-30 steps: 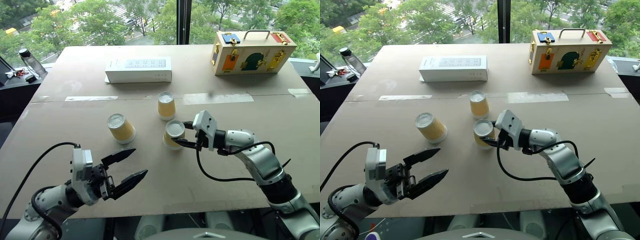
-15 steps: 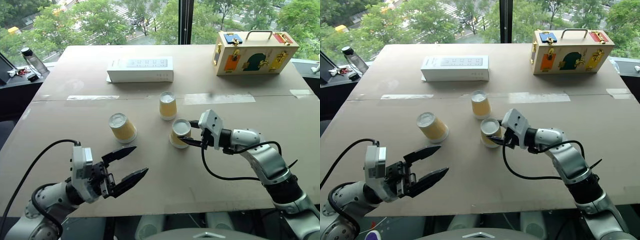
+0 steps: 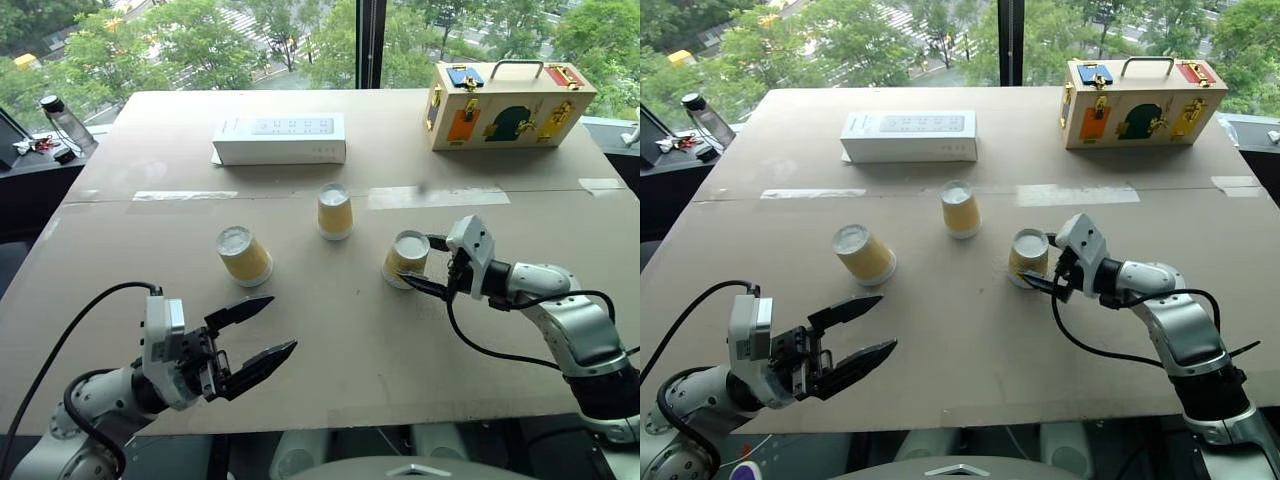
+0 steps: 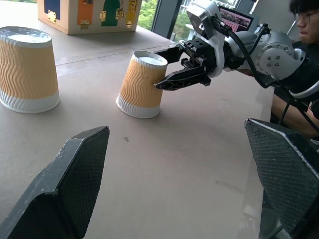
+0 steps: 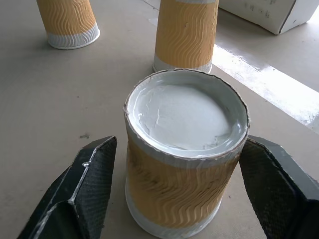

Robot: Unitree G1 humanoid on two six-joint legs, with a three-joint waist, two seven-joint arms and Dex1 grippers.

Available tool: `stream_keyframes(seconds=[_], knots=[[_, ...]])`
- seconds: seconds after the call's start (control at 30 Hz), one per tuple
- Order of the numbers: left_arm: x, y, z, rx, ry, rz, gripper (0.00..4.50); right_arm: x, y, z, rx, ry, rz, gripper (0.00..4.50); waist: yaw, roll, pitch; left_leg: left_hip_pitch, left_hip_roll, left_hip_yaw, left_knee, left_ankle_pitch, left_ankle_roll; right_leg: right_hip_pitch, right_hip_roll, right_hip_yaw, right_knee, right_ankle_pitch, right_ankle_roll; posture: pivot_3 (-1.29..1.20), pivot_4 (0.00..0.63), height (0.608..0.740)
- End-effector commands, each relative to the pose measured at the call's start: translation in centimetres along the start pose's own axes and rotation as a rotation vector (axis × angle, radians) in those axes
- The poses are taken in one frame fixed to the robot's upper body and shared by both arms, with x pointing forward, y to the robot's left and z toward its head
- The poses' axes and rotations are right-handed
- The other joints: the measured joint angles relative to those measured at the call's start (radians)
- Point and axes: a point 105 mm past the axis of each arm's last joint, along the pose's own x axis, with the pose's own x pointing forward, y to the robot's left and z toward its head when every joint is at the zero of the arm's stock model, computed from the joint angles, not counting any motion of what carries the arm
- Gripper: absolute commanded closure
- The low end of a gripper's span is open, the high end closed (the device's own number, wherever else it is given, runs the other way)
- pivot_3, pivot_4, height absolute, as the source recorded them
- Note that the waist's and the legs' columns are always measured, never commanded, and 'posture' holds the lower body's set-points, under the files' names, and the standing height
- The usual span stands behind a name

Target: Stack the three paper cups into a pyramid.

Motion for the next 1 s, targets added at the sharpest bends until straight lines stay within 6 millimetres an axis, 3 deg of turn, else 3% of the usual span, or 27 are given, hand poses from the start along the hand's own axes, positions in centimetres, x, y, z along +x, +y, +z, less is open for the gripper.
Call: stream_keyframes(seconds=[0.03,0.13,0.27,0.47,0.7,0.83,1.0], knots=[[-0.3,0.1,0.5,0.023,-0.01,-0.001,0.0,-1.8,-1.5,5.5,-0.116,-0.177,-0.08,0.02,-0.001,0.0,0.0,0.0,0.0,0.0,0.0,0.0,0.0,0.0,0.0,0.0,0.0,0.0,0.0,0.0,0.15,0.74],[-0.5,0.3,0.4,0.013,-0.014,0.032,0.0,-1.6,-0.4,8.4,-0.162,-0.204,0.001,0.02,-0.006,0.001,0.001,0.0,0.0,0.001,0.0,0.0,0.0,-0.001,0.0,0.001,0.0,0.0,0.0,0.0,0.15,0.74],[-0.8,0.8,0.2,0.001,-0.026,0.086,0.0,1.7,-0.7,10.2,-0.178,-0.162,0.015,0.02,-0.008,0.0,0.0,0.001,0.004,0.0,0.0,0.0,0.0,-0.001,0.003,0.0,0.0,0.001,-0.001,0.0,0.15,0.74],[-1.3,2.1,0.4,0.014,-0.035,0.182,0.0,8.5,-1.6,10.4,-0.166,-0.044,0.035,0.02,-0.007,0.0,0.0,0.002,0.005,0.001,0.0,0.0,0.0,-0.001,0.006,0.0,0.0,0.004,-0.006,0.0,0.15,0.74],[-1.8,1.4,-0.2,0.001,-0.045,0.21,0.0,12.4,-2.1,10.4,-0.135,0.01,0.079,0.02,-0.01,0.0,0.0,-0.002,0.004,0.002,0.0,-0.001,-0.003,-0.005,0.006,0.001,0.0,0.006,-0.002,0.0,0.15,0.74],[-2.1,1.2,-0.4,0.002,-0.055,0.224,0.0,12.9,-2.5,10.9,-0.14,0.005,0.083,0.02,-0.018,0.0,0.0,-0.008,0.005,0.002,0.0,-0.001,-0.004,-0.012,0.008,0.002,0.001,0.007,-0.003,0.0,0.15,0.74],[-1.8,1.5,1.1,0.015,-0.121,0.234,0.0,9.4,-0.3,13.8,-0.126,-0.165,0.26,0.02,-0.019,0.0,0.001,-0.01,0.005,0.001,0.0,-0.002,-0.004,-0.012,0.008,0.001,0.0,0.007,-0.003,0.0,0.15,0.74]])
